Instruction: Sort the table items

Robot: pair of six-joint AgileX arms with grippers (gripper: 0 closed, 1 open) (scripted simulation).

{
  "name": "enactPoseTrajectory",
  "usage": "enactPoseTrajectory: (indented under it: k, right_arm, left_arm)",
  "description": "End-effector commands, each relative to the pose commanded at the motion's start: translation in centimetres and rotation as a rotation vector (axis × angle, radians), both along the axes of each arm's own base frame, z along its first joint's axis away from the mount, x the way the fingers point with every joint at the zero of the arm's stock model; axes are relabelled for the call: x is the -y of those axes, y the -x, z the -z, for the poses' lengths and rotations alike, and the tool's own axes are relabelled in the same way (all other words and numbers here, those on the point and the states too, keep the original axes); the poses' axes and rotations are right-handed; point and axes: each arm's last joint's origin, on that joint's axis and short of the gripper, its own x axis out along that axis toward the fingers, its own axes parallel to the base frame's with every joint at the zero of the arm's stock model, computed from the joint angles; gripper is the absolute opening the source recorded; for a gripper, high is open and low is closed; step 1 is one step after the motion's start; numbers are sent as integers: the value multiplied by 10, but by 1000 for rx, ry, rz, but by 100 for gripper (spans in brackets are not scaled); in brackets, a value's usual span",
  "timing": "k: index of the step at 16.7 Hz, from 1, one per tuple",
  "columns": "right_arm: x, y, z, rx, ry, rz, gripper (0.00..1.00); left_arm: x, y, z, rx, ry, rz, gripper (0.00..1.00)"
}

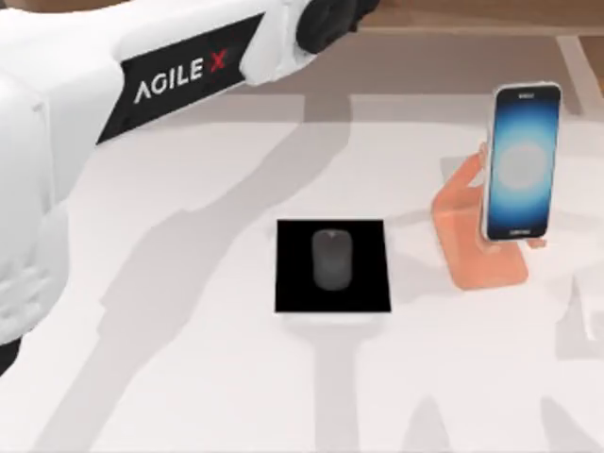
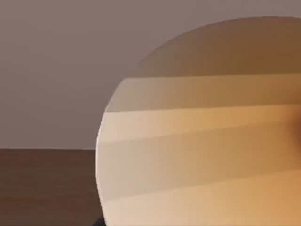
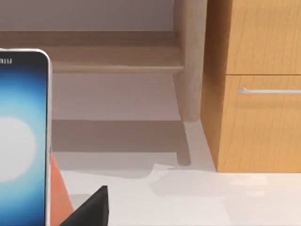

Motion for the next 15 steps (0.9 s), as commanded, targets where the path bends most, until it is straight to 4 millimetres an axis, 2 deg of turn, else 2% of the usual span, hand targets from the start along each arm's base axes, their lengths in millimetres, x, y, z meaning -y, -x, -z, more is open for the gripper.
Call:
enactPoseTrajectory:
  k: [2,7,15]
  right_arm:
    - [0,0,0,0,0,0,100]
    - [0,0,0,0,0,0,100]
    - [0,0,0,0,0,0,100]
  left_arm:
    - [-15,-16,8,-4,-25,-29,0]
    - [-17,-18,10,-7,-30,-32,0]
    - [-17,-18,10,-7,-30,-32,60]
